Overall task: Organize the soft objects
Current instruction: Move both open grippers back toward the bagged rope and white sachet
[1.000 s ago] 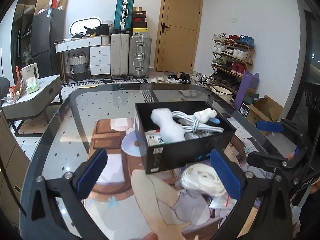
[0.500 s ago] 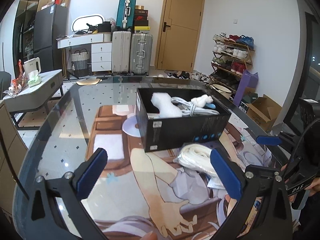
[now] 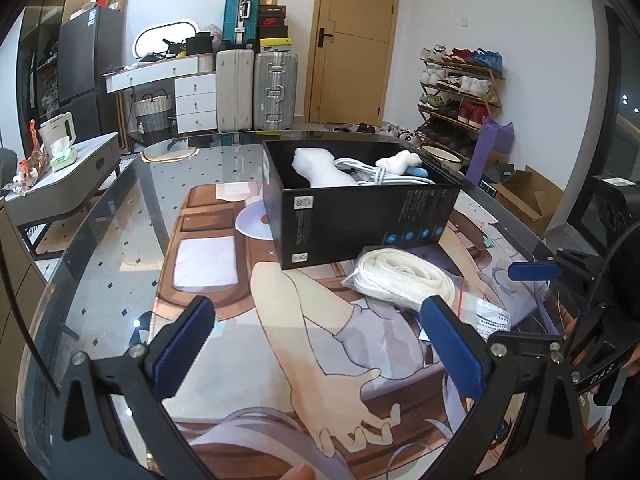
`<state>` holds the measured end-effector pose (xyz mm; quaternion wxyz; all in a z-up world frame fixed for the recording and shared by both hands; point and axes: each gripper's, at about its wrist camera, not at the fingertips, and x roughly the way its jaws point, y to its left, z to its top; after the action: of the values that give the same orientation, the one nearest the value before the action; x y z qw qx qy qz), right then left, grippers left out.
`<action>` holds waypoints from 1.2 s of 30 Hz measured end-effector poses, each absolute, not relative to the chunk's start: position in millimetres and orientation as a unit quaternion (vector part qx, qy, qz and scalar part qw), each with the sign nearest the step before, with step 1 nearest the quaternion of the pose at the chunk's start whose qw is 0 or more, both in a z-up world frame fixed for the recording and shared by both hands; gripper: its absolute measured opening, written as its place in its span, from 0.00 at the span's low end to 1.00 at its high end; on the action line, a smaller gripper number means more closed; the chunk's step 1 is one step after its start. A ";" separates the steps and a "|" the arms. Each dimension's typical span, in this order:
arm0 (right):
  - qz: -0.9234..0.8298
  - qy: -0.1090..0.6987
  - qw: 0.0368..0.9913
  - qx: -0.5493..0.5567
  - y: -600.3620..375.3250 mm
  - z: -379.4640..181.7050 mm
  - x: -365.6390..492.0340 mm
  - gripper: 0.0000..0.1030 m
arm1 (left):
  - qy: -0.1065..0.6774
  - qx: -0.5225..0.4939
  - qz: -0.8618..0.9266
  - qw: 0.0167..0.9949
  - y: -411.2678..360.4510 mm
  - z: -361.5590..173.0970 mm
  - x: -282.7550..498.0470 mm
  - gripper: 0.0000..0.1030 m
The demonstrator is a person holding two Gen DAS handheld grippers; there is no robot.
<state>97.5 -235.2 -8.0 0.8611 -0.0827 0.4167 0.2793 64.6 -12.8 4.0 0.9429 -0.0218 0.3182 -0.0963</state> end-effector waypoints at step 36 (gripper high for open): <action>0.224 0.453 0.855 -0.113 -241.8 -29.7 120.2 0.99 | 0.330 -0.026 -0.104 0.938 -9.7 -1.8 71.0 1.00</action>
<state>120.2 -241.8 -29.7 0.8553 -0.1127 0.4533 0.2242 71.0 -9.7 -1.8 0.9378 -0.0264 0.3304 -0.1036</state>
